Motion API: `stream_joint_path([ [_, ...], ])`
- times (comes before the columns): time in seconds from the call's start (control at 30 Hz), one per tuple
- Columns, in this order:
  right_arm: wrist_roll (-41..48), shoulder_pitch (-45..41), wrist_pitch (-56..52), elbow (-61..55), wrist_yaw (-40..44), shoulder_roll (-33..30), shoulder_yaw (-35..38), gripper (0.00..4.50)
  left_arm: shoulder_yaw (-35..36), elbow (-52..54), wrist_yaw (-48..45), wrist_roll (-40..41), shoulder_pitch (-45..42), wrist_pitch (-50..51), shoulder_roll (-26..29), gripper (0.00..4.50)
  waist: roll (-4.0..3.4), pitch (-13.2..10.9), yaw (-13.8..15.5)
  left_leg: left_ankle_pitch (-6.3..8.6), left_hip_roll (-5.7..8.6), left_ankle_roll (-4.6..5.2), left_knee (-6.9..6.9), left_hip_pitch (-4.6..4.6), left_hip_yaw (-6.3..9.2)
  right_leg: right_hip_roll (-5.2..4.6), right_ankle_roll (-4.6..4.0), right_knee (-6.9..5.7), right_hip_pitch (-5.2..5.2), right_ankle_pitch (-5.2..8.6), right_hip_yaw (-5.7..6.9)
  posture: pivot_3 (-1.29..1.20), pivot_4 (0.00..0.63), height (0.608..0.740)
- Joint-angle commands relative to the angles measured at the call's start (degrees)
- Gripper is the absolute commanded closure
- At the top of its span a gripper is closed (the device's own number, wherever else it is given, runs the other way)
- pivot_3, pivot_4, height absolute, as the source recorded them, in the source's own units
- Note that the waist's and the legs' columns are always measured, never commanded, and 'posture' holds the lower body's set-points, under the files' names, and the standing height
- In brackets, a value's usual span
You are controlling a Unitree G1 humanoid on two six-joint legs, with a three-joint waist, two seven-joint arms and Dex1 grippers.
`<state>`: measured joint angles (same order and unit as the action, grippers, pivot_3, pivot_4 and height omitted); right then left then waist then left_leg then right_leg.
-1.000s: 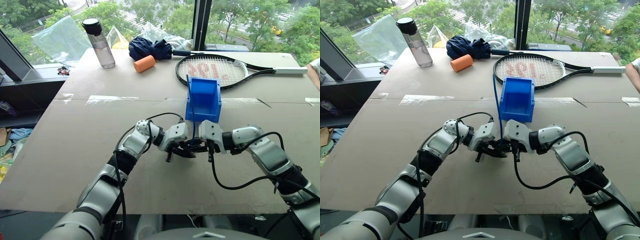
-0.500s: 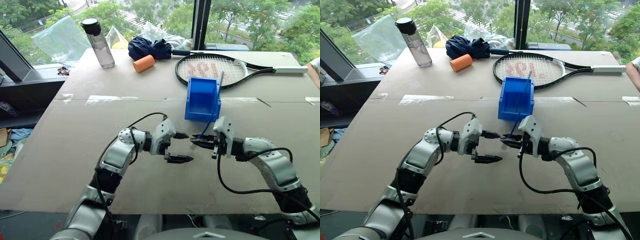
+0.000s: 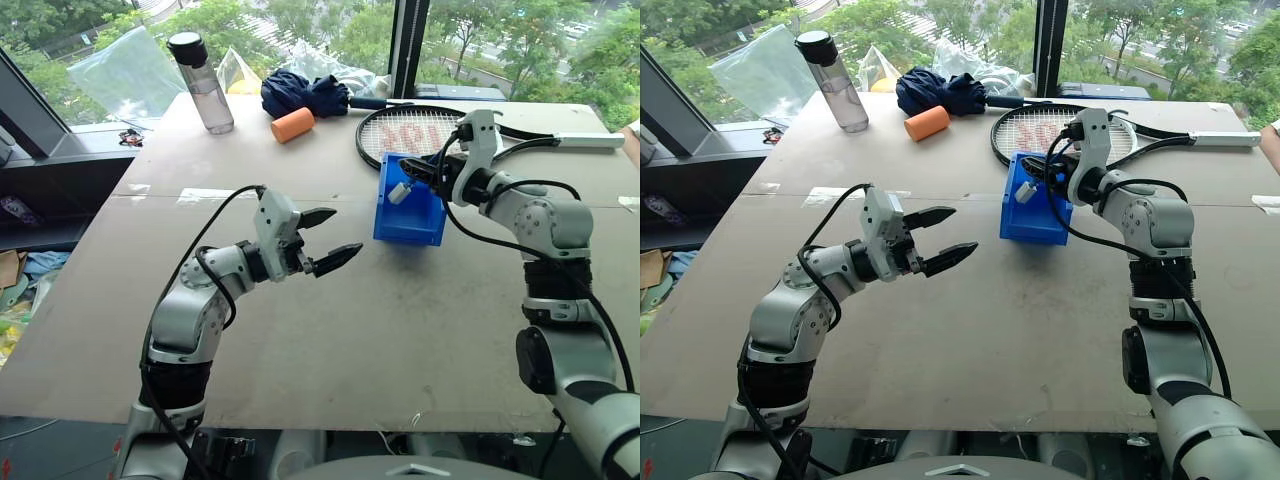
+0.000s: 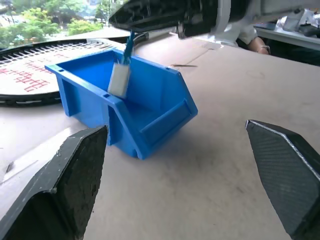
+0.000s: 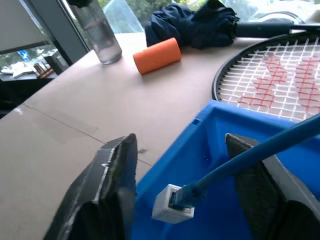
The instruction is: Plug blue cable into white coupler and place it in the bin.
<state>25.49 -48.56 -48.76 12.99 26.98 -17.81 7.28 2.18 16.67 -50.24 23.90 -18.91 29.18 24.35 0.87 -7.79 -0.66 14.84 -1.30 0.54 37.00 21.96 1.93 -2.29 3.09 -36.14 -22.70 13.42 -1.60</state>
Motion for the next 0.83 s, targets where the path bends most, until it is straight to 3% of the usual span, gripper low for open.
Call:
stream_joint_path([
  [0.03,1.7,0.9,0.6,-5.3,1.4,-2.1,2.1,0.08,2.0,3.7,2.0,3.2,0.3,0.5,0.0,0.0,-0.01,0.0,-0.1,0.0,0.0,0.0,-0.04,-0.01,-0.02,-0.02,0.0,0.04,0.0,0.0,-0.01,0.0,0.15,0.74],
  [0.1,2.0,4.8,2.0,-10.5,2.0,-3.8,2.8,0.08,1.8,3.6,2.2,3.5,1.1,0.1,0.6,0.0,-0.01,0.0,-0.1,0.0,0.0,0.0,-0.09,-0.03,-0.02,-0.02,0.01,0.08,0.01,0.0,-0.01,0.0,0.15,0.74],
  [0.3,5.1,28.1,5.3,-34.0,9.7,-14.9,8.0,0.08,1.8,6.9,1.6,7.1,4.8,2.6,3.2,0.0,-0.03,0.0,0.6,0.0,0.05,0.01,-0.17,-0.01,0.0,-0.1,0.01,0.27,0.09,0.0,0.06,0.0,0.15,0.74],
  [0.47,5.2,49.4,11.9,-45.0,14.9,-19.5,20.0,0.08,5.6,10.4,-0.1,11.4,11.7,5.5,8.4,0.0,-0.05,0.0,-0.2,0.01,0.02,0.01,-0.19,-0.18,-0.08,-0.06,0.0,0.26,0.17,0.04,-0.05,0.0,0.15,0.74],
  [0.63,3.1,70.8,23.4,-47.9,24.9,-20.2,33.0,0.08,12.7,14.7,-4.4,14.7,24.8,8.2,16.9,0.0,-0.04,0.0,-0.2,0.01,-0.05,0.0,-0.28,-0.21,-0.11,0.02,-0.11,0.26,0.12,0.14,-0.1,0.0,0.15,0.74],
  [0.83,0.8,84.1,35.9,-45.2,31.0,-17.5,38.5,0.08,18.0,14.3,-6.4,16.3,31.8,7.4,20.8,0.0,0.0,0.0,0.1,0.02,-0.18,-0.02,-0.23,-0.27,-0.2,-0.07,0.01,0.3,0.13,0.36,-0.15,0.0,0.15,0.74],
])
